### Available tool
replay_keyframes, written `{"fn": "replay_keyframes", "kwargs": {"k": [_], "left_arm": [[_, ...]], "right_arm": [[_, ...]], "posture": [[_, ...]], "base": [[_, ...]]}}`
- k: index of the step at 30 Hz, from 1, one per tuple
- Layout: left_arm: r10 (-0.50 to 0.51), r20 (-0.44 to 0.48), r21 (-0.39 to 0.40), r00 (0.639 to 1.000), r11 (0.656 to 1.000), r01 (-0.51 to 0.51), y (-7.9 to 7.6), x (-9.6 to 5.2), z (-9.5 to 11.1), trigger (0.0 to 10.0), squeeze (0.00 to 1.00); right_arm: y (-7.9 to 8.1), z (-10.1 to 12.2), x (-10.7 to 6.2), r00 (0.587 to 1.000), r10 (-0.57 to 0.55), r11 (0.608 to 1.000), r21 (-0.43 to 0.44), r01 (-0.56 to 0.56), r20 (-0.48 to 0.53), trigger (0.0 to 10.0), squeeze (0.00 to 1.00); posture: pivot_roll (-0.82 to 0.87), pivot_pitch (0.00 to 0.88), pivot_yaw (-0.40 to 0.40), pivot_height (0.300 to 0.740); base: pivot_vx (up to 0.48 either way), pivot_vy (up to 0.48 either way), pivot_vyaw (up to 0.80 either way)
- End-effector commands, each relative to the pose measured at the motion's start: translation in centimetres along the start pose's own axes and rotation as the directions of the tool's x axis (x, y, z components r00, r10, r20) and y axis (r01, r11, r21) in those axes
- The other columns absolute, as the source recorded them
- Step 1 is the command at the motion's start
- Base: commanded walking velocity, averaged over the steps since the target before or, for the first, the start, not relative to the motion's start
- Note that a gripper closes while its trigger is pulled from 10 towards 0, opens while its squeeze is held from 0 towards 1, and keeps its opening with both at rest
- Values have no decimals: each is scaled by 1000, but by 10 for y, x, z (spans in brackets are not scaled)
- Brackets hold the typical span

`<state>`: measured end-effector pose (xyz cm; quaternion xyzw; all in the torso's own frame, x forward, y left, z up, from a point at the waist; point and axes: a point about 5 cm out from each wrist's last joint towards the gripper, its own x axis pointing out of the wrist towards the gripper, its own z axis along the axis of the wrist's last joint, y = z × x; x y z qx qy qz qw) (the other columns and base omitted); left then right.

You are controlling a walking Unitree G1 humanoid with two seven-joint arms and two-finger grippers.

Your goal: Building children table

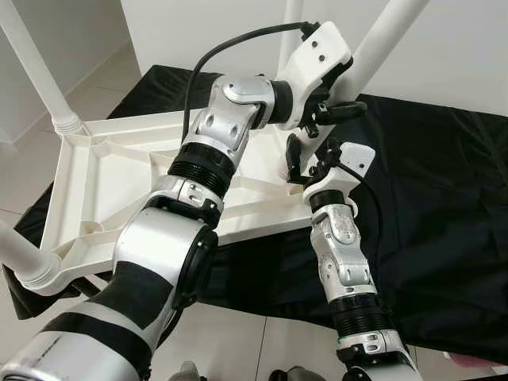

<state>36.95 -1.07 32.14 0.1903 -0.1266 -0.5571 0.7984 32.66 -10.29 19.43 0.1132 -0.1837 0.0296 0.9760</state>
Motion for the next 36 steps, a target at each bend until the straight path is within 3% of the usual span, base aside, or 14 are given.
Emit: {"fn": "replay_keyframes", "kwargs": {"k": [1, 3, 6, 9, 10, 12, 13, 14, 15, 23, 24, 26, 27, 36], "left_arm": [[557, -4, -17, 830, 830, -557, 25, -6, -1, 10000, 0], [554, -1, -19, 833, 833, -554, 25, -5, 0, 10000, 0], [551, 1, -20, 834, 834, -551, 24, -5, 1, 10000, 0], [549, 3, -20, 836, 836, -549, 23, -4, 2, 10000, 0], [546, 6, -21, 838, 838, -546, 22, -3, 2, 10000, 0], [540, 11, -23, 842, 842, -539, 21, -2, 4, 10000, 0], [537, 12, -21, 844, 844, -536, 20, -1, 4, 10000, 0], [537, 12, -21, 844, 844, -536, 20, -1, 4, 10000, 0], [534, 13, -23, 845, 845, -534, 19, 0, 4, 10000, 0], [524, 13, -23, 852, 852, -523, 16, 2, 5, 10000, 0], [522, 13, -24, 853, 853, -522, 16, 2, 4, 10000, 0], [521, 13, -24, 853, 853, -521, 16, 2, 4, 10000, 0], [520, 12, -24, 854, 854, -519, 15, 3, 4, 10000, 0], [514, 13, -16, 857, 858, -514, 14, 4, 5, 10000, 0]], "right_arm": [[2, 4, 3, 1000, -4, 1000, 0, 4, 5, 8902, 0], [2, 3, 3, 1000, -13, 1000, 8, 13, -4, 4745, 0], [2, 2, 3, 1000, -20, 1000, 16, 20, -12, 4549, 0], [2, 2, 3, 999, -29, 999, 22, 29, -21, 4745, 0], [2, 1, 4, 999, -28, 999, 22, 29, -23, 8078, 0], [2, 1, 5, 999, -30, 999, 21, 30, -26, 6980, 0], [2, 1, 5, 999, -32, 999, 20, 33, -26, 9294, 0], [2, 1, 5, 999, -32, 999, 20, 33, -26, 9294, 0], [1, 2, 6, 999, -40, 999, 21, 40, -29, 10000, 0], [-2, 4, 11, 998, -63, 998, 18, 63, -32, 10000, 0], [-2, 4, 11, 997, -65, 998, 20, 66, -36, 4627, 0], [-2, 3, 12, 997, -66, 998, 21, 67, -39, 4627, 0], [-2, 3, 12, 997, -64, 998, 27, 65, -43, 0, 0], [-2, 1, 12, 996, -57, 998, 15, 58, -66, 0, 0]], "posture": [[-42, 0, -30, 740], [-42, 0, -29, 740], [-43, 0, -28, 740], [-42, 0, -28, 740], [-43, 0, -27, 740], [-42, 0, -27, 740], [-41, 0, -27, 740], [-41, 0, -27, 740], [-41, 0, -28, 740], [-43, 0, -25, 740], [-44, 0, -26, 740], [-44, 0, -26, 740], [-44, 0, -26, 740], [-43, 0, -26, 740]], "base": [[0, 0, 0], [0, 0, 0], [0, 0, 0], [0, 0, 0], [0, 0, 0], [0, 0, 0], [0, 0, 0], [0, 0, 0], [0, 0, 0], [0, 0, 0], [0, 0, 0], [0, 0, 0], [0, 0, 0], [0, 0, 0]]}}
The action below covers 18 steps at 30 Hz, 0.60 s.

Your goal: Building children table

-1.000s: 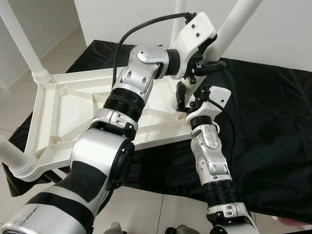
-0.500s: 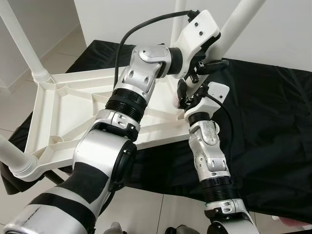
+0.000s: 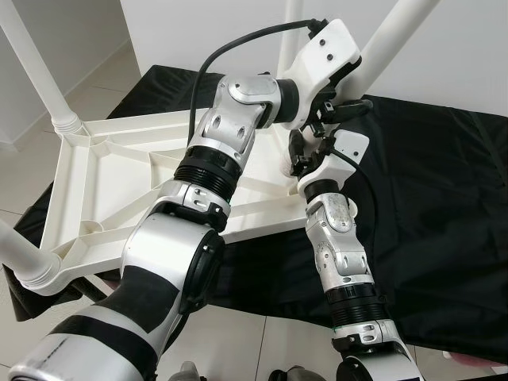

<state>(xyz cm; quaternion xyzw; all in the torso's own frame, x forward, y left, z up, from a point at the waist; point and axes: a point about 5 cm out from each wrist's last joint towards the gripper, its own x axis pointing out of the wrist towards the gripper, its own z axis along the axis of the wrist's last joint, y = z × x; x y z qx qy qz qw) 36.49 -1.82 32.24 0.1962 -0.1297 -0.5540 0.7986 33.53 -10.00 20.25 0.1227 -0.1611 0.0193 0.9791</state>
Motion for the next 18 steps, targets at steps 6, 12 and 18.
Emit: {"fn": "replay_keyframes", "kwargs": {"k": [6, 12, 18], "left_arm": [[497, 18, -45, 867, 867, -496, 18, 0, 2, 10000, 1000], [496, 24, -97, 868, 865, -492, 18, -1, 1, 10000, 1000], [507, 14, -113, 862, 857, -503, 21, -4, 0, 10000, 1000]], "right_arm": [[-6, -4, 0, 999, -25, 999, -22, 24, -30, 10000, 0], [-8, -5, -1, 999, -31, 999, -33, 30, -35, 10000, 0], [-9, -6, 0, 999, -34, 999, -35, 33, -40, 10000, 0]], "posture": [[-47, 0, -24, 740], [-48, 0, -22, 740], [-46, 0, -23, 740]], "base": [[0, 0, 0], [0, 0, 0], [0, 0, 0]]}}
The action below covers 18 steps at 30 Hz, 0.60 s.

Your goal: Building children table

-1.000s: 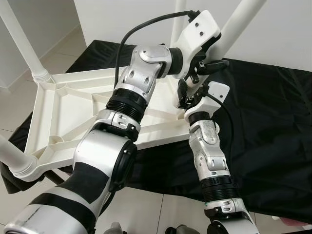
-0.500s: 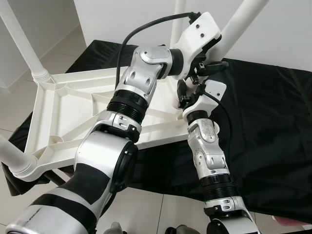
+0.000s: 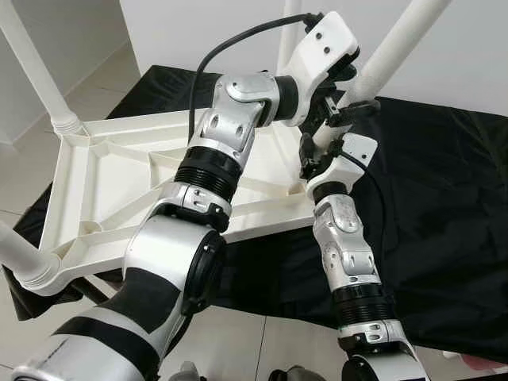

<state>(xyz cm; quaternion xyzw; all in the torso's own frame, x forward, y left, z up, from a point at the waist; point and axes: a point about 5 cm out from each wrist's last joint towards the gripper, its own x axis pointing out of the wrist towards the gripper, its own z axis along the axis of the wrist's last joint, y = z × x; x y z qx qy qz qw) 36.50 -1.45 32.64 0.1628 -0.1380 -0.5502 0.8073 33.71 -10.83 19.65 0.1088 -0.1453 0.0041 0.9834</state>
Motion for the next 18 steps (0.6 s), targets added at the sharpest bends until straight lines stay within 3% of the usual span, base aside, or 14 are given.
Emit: {"fn": "replay_keyframes", "kwargs": {"k": [1, 6, 7, 10, 13, 14, 18], "left_arm": [[483, -5, -53, 876, 874, -483, 19, 0, -2, 10000, 1000], [458, -8, -65, 889, 887, -458, 18, -1, -3, 10000, 1000], [441, 3, -120, 898, 891, -437, 18, -2, -3, 10000, 0], [394, 24, -217, 919, 899, -379, 17, -5, -4, 10000, 0], [383, 27, -224, 923, 903, -368, 17, -6, -4, 10000, 0], [365, 46, -280, 930, 898, -338, 17, -8, -4, 10000, 0], [316, 80, -316, 945, 907, -277, 16, -11, -1, 10000, 0]], "right_arm": [[0, -2, 0, 1000, -5, 1000, -1, 5, -12, 10000, 0], [-5, -1, 1, 1000, -24, 1000, -14, 23, -7, 10000, 0], [-8, -1, 1, 999, -36, 999, -21, 35, -10, 10000, 0], [-17, -2, 2, 997, -70, 997, -38, 70, -18, 10000, 0], [-20, -2, 2, 997, -81, 996, -44, 80, -21, 10000, 0], [-24, -2, 3, 996, -85, 995, -50, 83, -27, 10000, 0], [-29, -2, 3, 995, -84, 994, -76, 80, -45, 10000, 0]], "posture": [[-46, 0, -24, 740], [-45, 0, -25, 740], [-47, 0, -25, 740], [-47, 0, -26, 740], [-47, 0, -26, 740], [-46, 0, -28, 740], [-46, 0, -30, 740]], "base": [[0, 0, 0], [0, 0, 0], [0, 0, 0], [0, 0, 0], [0, 0, 0], [0, 0, 0], [0, 0, 0]]}}
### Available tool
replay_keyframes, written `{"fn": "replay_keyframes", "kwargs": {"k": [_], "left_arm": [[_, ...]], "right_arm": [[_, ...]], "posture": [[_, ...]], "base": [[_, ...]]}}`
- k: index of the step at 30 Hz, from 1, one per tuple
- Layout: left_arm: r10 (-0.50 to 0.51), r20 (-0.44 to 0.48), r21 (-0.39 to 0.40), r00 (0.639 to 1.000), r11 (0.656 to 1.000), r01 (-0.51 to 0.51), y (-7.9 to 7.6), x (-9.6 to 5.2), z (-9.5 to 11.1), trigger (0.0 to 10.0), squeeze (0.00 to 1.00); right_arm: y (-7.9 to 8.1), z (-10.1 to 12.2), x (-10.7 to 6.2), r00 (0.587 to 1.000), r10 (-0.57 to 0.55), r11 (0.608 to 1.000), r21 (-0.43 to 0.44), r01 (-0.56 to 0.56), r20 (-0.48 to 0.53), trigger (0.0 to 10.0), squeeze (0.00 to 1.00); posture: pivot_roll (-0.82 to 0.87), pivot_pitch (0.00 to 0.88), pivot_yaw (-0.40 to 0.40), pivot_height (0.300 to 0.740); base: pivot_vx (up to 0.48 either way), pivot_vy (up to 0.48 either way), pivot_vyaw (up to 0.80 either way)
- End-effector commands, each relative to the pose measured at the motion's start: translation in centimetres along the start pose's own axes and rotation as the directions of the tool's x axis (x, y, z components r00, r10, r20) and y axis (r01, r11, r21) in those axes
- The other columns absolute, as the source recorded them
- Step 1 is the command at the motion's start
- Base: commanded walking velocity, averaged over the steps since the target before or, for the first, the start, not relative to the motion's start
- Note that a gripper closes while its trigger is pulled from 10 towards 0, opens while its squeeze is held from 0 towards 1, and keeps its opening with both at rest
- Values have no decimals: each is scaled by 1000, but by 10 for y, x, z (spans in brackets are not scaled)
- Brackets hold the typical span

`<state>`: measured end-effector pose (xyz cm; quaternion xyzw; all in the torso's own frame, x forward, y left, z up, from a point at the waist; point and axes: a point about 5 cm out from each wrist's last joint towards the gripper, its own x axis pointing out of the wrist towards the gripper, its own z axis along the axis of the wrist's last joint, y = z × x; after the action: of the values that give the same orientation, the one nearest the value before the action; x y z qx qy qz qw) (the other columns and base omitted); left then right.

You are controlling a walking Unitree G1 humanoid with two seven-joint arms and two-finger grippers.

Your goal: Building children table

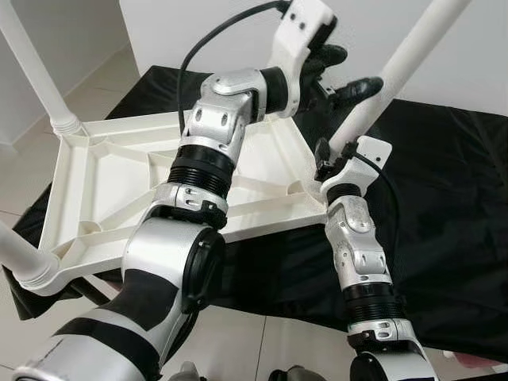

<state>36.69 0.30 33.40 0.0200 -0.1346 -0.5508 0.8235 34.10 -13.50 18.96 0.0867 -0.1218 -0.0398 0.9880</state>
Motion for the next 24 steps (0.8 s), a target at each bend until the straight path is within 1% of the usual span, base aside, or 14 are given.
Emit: {"fn": "replay_keyframes", "kwargs": {"k": [1, 4, 5, 7, 8, 10, 11, 12, 15, 17, 18, 22, 23, 24], "left_arm": [[253, 7, -49, 968, 966, -252, 6, 4, -4, 10000, 0], [235, 1, -50, 972, 971, -234, 7, -2, -7, 10000, 0], [235, 1, -50, 972, 971, -234, 7, -2, -7, 10000, 0], [232, -30, -45, 972, 971, -233, 6, -6, -18, 10000, 0], [232, -30, -45, 972, 971, -233, 6, -6, -18, 10000, 0], [235, -96, -46, 967, 970, -241, 3, -11, -39, 10000, 0], [235, -96, -46, 967, 970, -241, 3, -11, -39, 10000, 0], [240, -134, -44, 961, 968, -248, 1, -13, -51, 10000, 0], [241, -149, -49, 959, 967, -250, -1, -14, -57, 10000, 0], [239, -187, -58, 953, 966, -254, -5, -15, -69, 10000, 0], [239, -187, -58, 953, 966, -254, -5, -15, -69, 10000, 0], [239, -281, -33, 929, 965, -259, -15, -18, -98, 10000, 0], [239, -281, -33, 929, 965, -259, -15, -18, -98, 10000, 0], [239, -320, -7, 917, 967, -255, -19, -18, -107, 10000, 0]], "right_arm": [[-1, 0, 1, 1000, 3, 1000, -18, -3, -9, 10000, 0], [-10, 4, 0, 999, 47, 998, -47, -47, 2, 10000, 0], [-10, 4, 0, 999, 47, 998, -47, -47, 2, 10000, 0], [-19, 9, 1, 996, 86, 993, -86, -83, 29, 10000, 0], [-19, 9, 1, 996, 86, 993, -86, -83, 29, 10000, 0], [-28, 18, 2, 989, 138, 987, -96, -133, 57, 10000, 0], [-28, 18, 2, 989, 138, 987, -96, -133, 57, 10000, 0], [-32, 24, 3, 982, 175, 982, -82, -169, 67, 10000, 0], [-34, 26, 3, 980, 187, 980, -74, -182, 72, 10000, 0], [-38, 30, 3, 975, 210, 976, -71, -204, 78, 10000, 0], [-38, 30, 3, 975, 210, 976, -71, -204, 78, 10000, 0], [-44, 36, 1, 951, 295, 955, -71, -289, 95, 10000, 0], [-44, 36, 1, 951, 295, 955, -71, -289, 95, 10000, 0], [-45, 36, 0, 944, 317, 948, -64, -312, 93, 10000, 0]], "posture": [[-46, 0, -30, 740], [-49, 0, -26, 740], [-49, 0, -26, 740], [-57, 0, -22, 740], [-57, 0, -22, 740], [-62, 0, -18, 740], [-62, 0, -18, 740], [-61, 0, -18, 740], [-61, 0, -18, 740], [-63, 2, -17, 740], [-63, 2, -17, 740], [-67, 5, -19, 740], [-67, 5, -19, 740], [-67, 5, -19, 740]], "base": [[0, 0, 0], [0, 0, 0], [0, 0, 0], [0, 0, 0], [0, 0, 0], [0, 0, 0], [0, 0, 0], [0, 0, 0], [0, 0, 0], [0, 0, 0], [0, 0, 0], [0, 0, 0], [0, 0, 0], [0, 0, 0]]}}
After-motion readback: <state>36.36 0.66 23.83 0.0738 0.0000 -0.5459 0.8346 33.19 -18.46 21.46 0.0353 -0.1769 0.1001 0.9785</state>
